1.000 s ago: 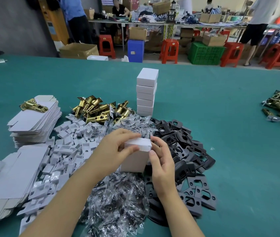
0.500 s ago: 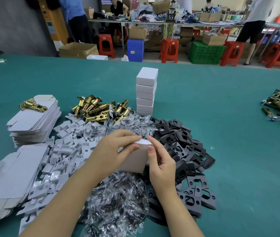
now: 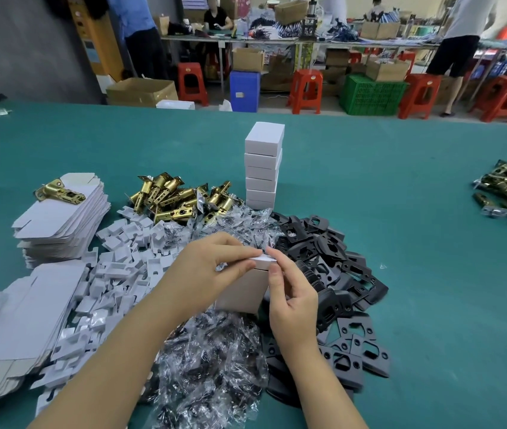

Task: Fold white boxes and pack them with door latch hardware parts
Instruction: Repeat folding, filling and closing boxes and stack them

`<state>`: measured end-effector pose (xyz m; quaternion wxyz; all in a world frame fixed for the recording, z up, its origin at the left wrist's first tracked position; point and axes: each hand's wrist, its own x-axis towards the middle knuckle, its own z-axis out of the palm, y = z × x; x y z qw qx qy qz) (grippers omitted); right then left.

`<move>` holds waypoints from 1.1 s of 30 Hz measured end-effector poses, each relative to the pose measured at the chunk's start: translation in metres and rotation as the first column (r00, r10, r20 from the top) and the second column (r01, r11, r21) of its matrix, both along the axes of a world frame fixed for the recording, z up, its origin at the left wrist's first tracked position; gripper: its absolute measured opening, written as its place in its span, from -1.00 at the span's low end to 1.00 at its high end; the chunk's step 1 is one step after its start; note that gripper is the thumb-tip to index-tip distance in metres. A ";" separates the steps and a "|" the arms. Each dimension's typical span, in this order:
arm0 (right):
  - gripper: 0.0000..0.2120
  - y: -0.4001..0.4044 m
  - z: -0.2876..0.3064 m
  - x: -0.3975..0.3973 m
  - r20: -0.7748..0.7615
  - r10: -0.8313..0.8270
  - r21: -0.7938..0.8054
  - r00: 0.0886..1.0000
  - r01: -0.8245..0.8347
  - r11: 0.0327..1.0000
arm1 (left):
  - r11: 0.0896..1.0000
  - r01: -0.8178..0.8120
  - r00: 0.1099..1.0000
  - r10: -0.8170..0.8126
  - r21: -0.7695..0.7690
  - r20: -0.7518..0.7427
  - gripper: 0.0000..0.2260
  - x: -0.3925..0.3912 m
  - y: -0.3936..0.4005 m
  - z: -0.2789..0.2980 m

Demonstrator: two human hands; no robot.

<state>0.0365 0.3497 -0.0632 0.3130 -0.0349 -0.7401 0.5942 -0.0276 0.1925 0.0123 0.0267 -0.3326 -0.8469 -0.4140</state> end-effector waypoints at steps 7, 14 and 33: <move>-0.76 0.002 0.002 -0.001 -0.100 -0.026 0.068 0.995 0.033 0.997 | 0.993 0.063 0.995 -0.054 -0.097 0.088 -0.77 -0.008 -0.001 0.010; -0.78 0.001 0.001 -0.001 -0.072 -0.028 0.046 0.997 0.032 0.998 | 0.980 0.135 0.979 -0.109 -0.148 0.171 -0.76 -0.019 -0.002 0.020; -0.77 0.001 -0.001 -0.002 -0.037 -0.025 -0.004 0.999 0.025 1.000 | 0.982 0.126 0.980 -0.101 -0.138 0.170 -0.77 -0.019 -0.013 0.018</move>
